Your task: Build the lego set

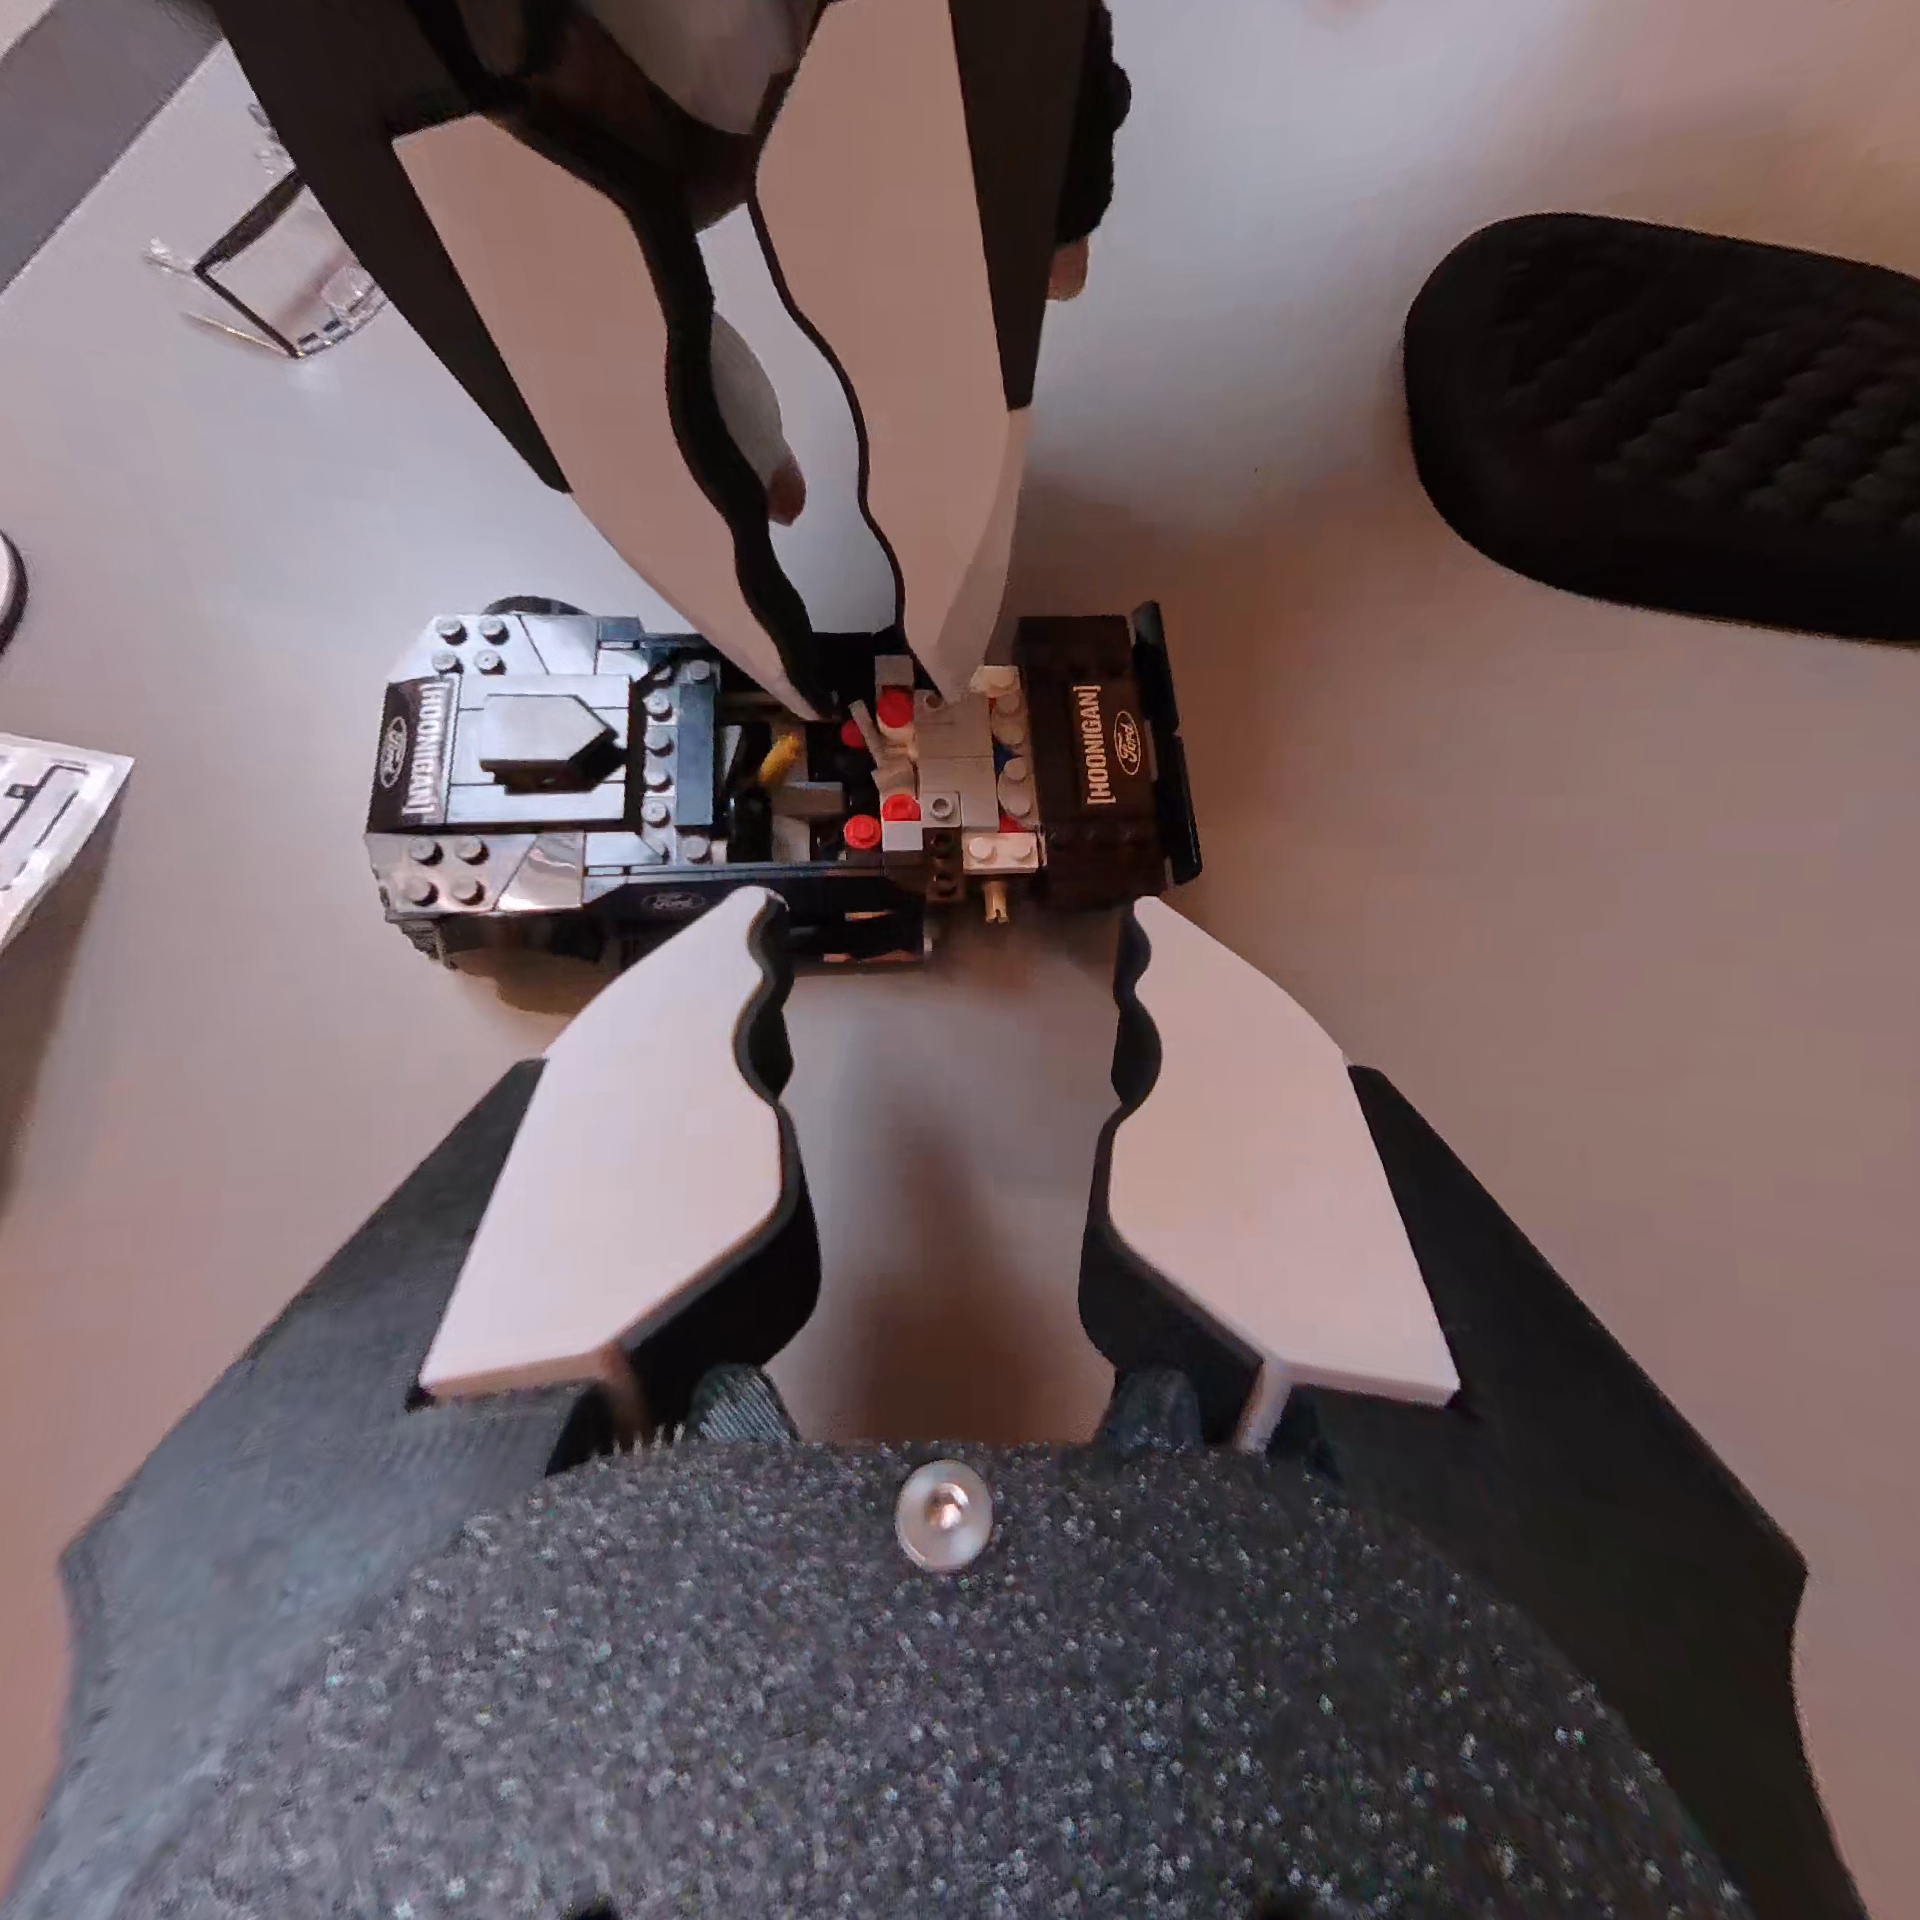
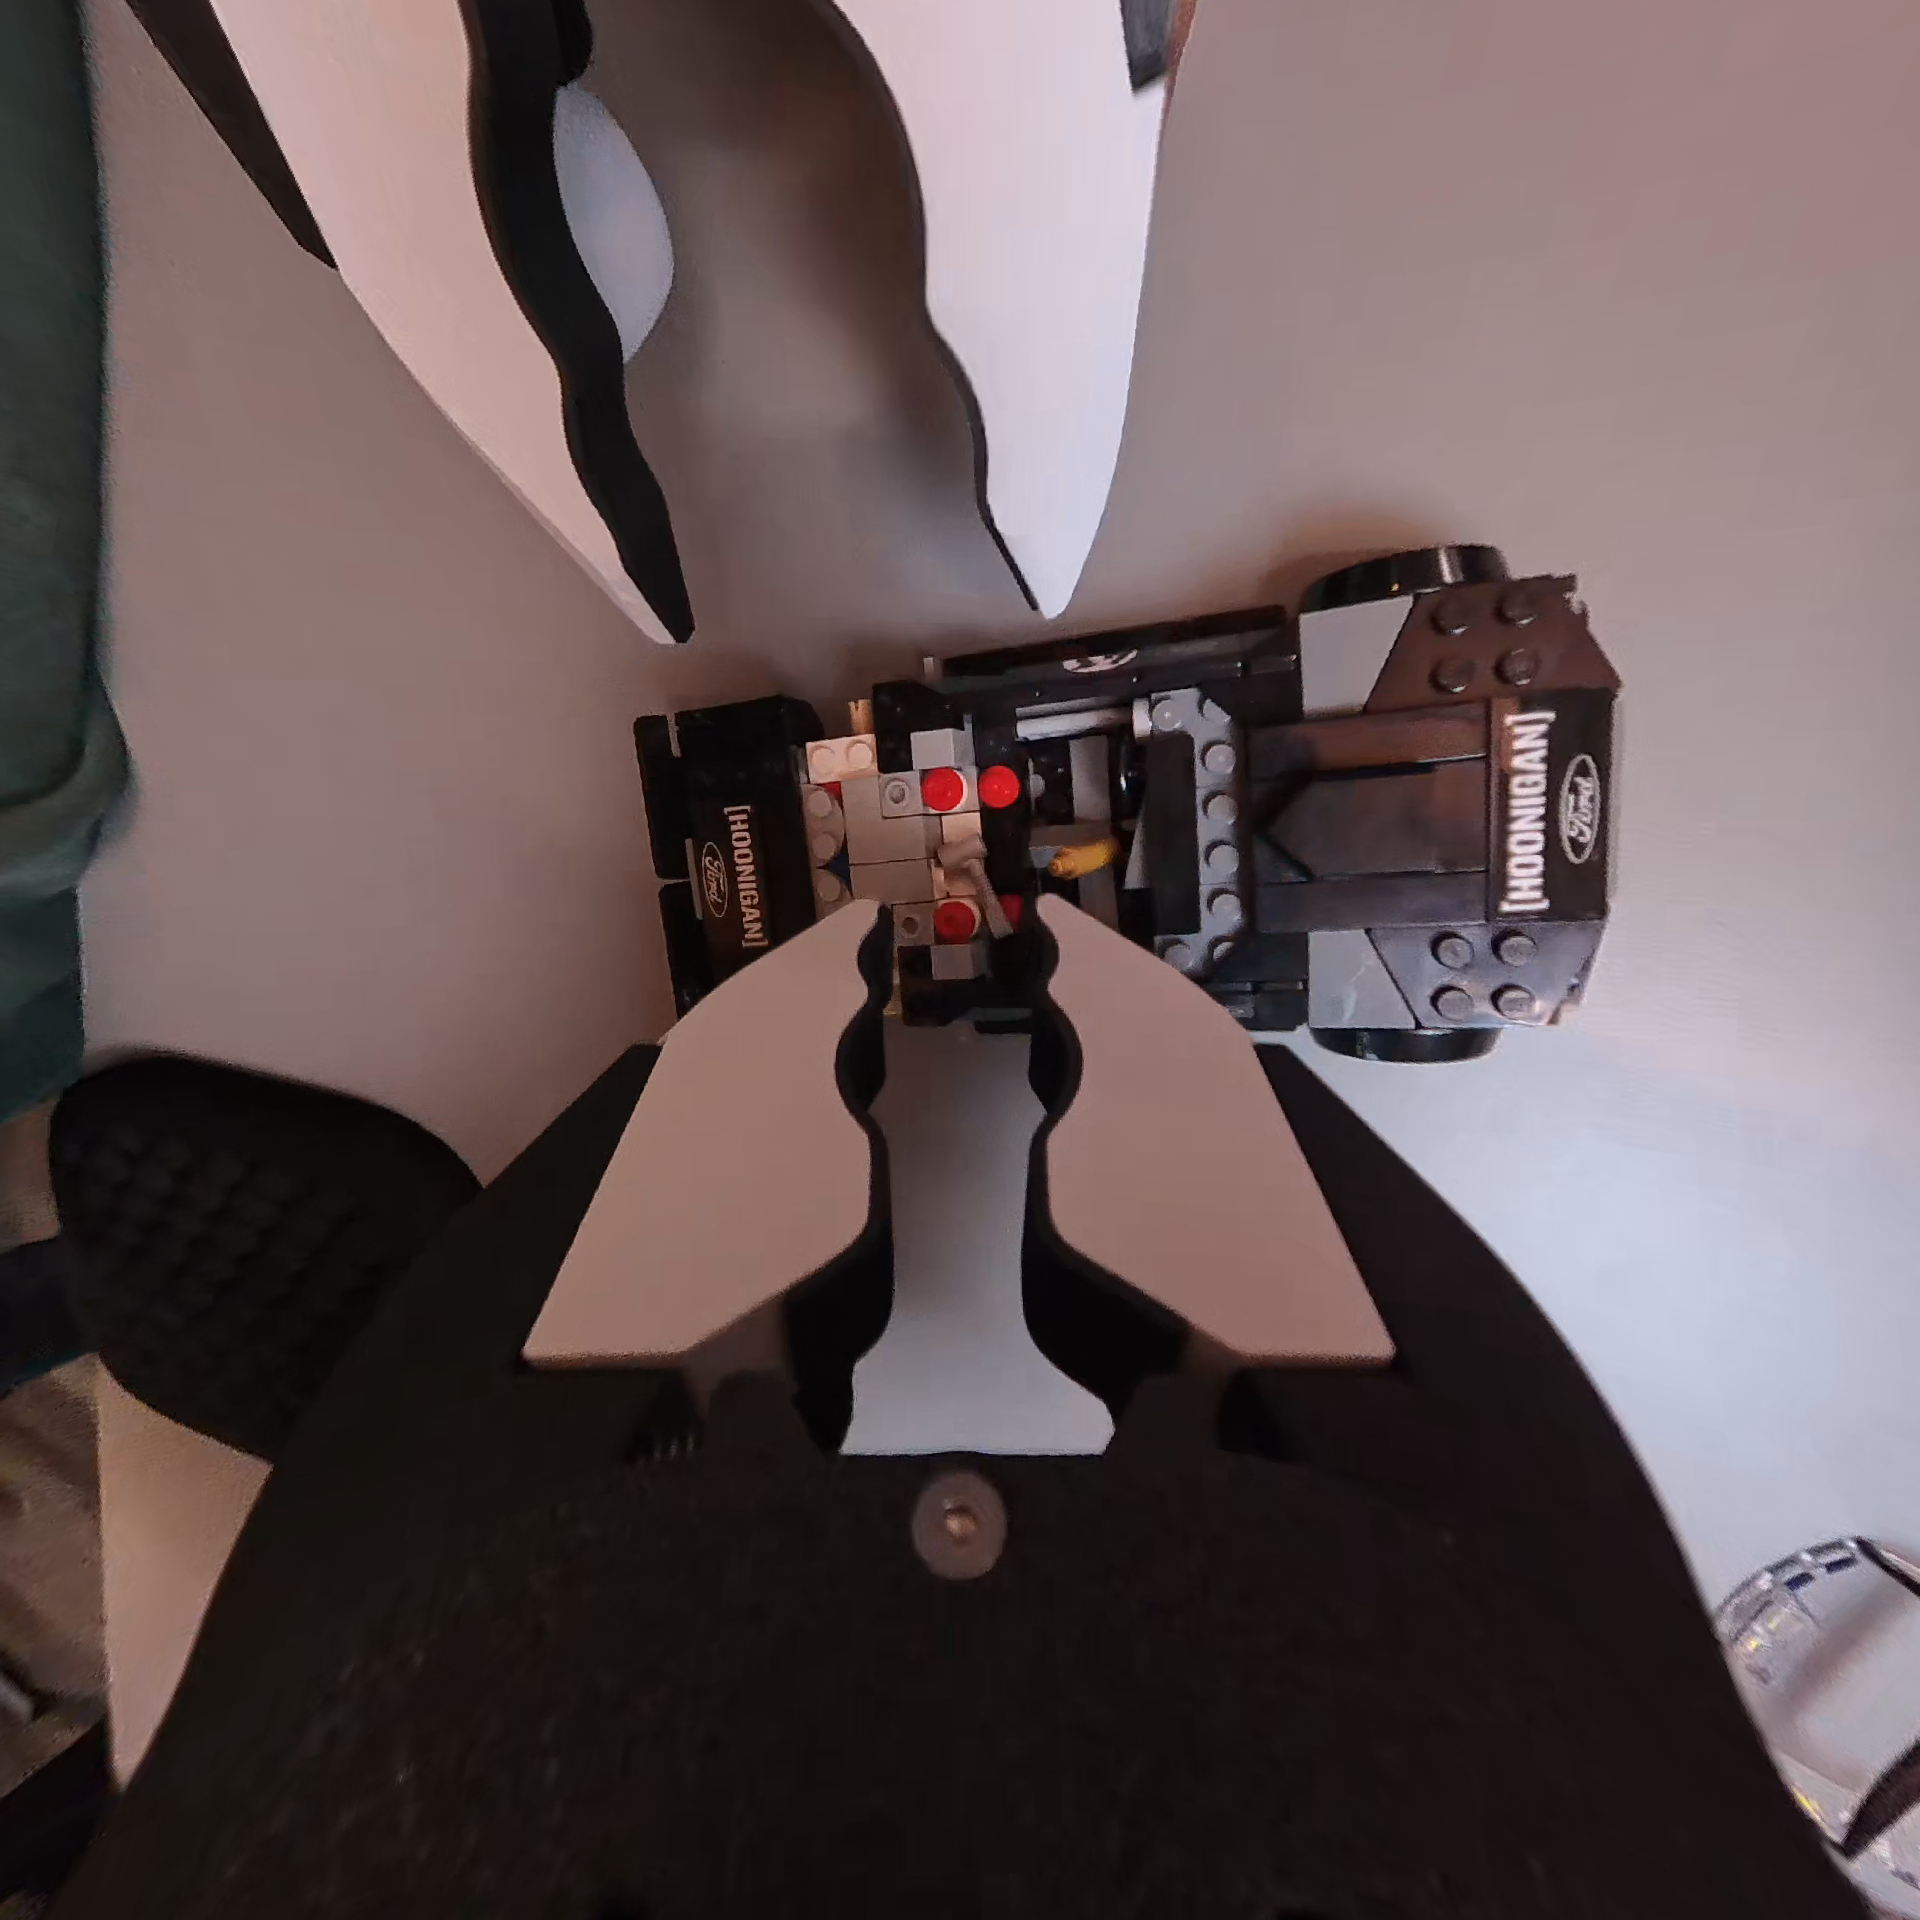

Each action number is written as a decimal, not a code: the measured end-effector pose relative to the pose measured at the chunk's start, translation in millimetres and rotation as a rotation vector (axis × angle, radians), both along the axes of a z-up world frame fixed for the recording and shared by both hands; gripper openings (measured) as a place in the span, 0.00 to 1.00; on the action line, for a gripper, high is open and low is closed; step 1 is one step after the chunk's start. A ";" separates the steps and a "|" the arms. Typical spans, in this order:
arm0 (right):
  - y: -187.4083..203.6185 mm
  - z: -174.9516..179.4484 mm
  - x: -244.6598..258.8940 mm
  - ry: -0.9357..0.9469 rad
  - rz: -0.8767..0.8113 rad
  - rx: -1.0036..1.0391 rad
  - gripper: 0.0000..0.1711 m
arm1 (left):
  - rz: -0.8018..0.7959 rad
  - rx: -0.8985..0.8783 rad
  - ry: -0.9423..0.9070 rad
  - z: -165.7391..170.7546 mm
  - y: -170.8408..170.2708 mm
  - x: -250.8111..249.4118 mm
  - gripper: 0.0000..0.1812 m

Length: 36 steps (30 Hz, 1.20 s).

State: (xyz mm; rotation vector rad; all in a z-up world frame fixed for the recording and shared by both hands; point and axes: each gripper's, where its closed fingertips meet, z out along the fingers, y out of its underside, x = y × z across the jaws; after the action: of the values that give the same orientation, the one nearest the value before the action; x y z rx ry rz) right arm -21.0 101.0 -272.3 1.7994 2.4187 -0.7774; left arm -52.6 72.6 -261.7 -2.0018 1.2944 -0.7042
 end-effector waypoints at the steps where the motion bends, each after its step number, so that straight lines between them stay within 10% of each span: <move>1: -0.2 -1.3 0.9 -0.014 -0.002 -0.006 0.14 | 0.005 0.009 -0.013 -0.6 0.3 -0.3 0.33; 36: 4.1 5.2 -5.4 -0.037 -0.162 -0.143 0.00 | 0.049 0.003 -0.150 -1.4 2.3 6.8 0.27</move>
State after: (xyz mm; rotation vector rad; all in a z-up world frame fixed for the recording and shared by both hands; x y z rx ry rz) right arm -26.4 105.1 -267.1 1.9529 2.1545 -0.8956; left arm -45.8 74.9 -263.1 -1.9319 1.1543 -0.8115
